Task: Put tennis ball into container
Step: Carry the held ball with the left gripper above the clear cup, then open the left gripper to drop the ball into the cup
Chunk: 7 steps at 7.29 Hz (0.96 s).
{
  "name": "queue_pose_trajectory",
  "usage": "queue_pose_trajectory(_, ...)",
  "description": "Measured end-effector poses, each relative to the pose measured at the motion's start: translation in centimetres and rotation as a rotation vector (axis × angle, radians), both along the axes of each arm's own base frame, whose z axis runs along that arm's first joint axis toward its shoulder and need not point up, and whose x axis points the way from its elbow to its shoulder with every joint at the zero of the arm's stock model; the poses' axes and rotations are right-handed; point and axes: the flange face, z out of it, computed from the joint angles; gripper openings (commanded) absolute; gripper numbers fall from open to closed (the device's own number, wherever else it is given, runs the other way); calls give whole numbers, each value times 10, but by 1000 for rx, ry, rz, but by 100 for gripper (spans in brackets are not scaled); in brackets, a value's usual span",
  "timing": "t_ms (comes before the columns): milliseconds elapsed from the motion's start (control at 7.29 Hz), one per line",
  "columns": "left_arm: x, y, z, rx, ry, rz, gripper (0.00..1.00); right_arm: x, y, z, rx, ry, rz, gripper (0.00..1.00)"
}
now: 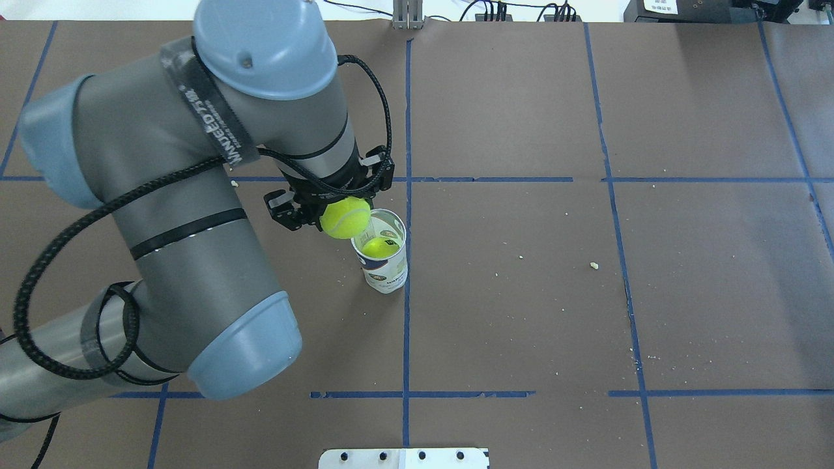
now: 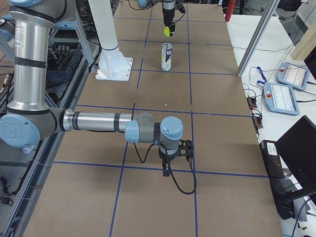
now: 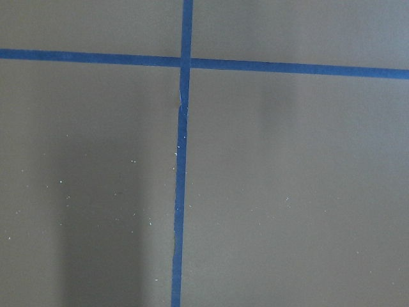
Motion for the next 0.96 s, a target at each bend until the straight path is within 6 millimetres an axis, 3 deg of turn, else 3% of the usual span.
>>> queue_pose_trajectory(412, 40, 4, -13, -20, -15, 30, 0, 0, 0, 0, 0, 0, 0, 100)
queue_pose_trajectory(549, 44, 4, -14, -17, -9, 34, 0, 0, 0, 0, -1, 0, 0, 100)
queue_pose_trajectory(824, 46, 5, -14, -11, -6, 38, 12, 0, 0, 0, 0, 0, 0, 100)
queue_pose_trajectory(961, 45, 5, -13, -7, -4, 40, 11, 0, 0, 0, 0, 0, 0, 100)
